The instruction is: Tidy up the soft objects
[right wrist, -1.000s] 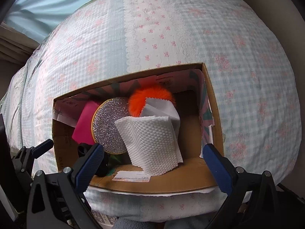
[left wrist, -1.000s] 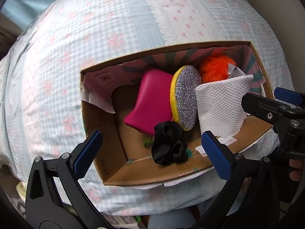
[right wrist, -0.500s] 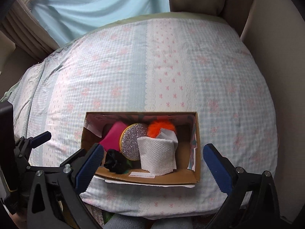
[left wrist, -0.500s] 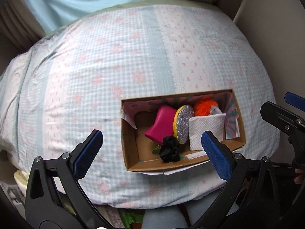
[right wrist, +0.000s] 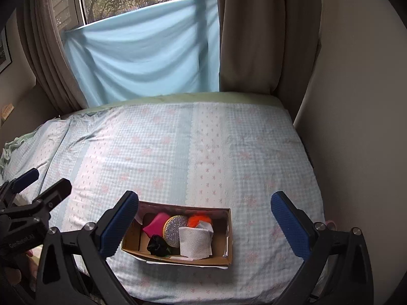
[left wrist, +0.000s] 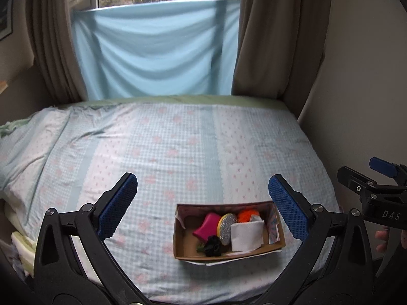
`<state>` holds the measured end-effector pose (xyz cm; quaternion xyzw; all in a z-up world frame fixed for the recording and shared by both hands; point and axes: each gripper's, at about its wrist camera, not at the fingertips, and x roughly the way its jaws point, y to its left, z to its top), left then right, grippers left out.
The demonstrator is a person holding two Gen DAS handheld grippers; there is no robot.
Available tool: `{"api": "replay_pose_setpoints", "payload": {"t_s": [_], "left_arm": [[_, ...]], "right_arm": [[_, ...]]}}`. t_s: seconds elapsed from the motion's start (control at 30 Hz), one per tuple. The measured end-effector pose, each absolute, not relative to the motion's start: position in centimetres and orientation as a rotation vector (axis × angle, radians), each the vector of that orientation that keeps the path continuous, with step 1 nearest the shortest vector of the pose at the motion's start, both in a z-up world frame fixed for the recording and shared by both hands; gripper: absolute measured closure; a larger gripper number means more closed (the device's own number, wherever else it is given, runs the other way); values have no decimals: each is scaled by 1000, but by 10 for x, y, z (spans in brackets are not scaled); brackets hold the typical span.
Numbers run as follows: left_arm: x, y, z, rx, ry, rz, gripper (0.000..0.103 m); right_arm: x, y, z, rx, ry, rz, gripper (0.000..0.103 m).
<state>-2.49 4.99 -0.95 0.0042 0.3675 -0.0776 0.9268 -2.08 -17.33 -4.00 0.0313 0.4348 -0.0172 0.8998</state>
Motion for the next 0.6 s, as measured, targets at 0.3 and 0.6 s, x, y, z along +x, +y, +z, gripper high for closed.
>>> {"api": "replay_pose_setpoints", "payload": {"t_s": [0.3, 0.6], "left_arm": [[-57, 52, 23, 9, 618, -150, 0], [-66, 48, 21, 37, 593, -146, 0]], "right_arm": [[-51, -181, -5, 58, 768, -75, 0], [-60, -182, 1, 57, 723, -92, 0]]}}
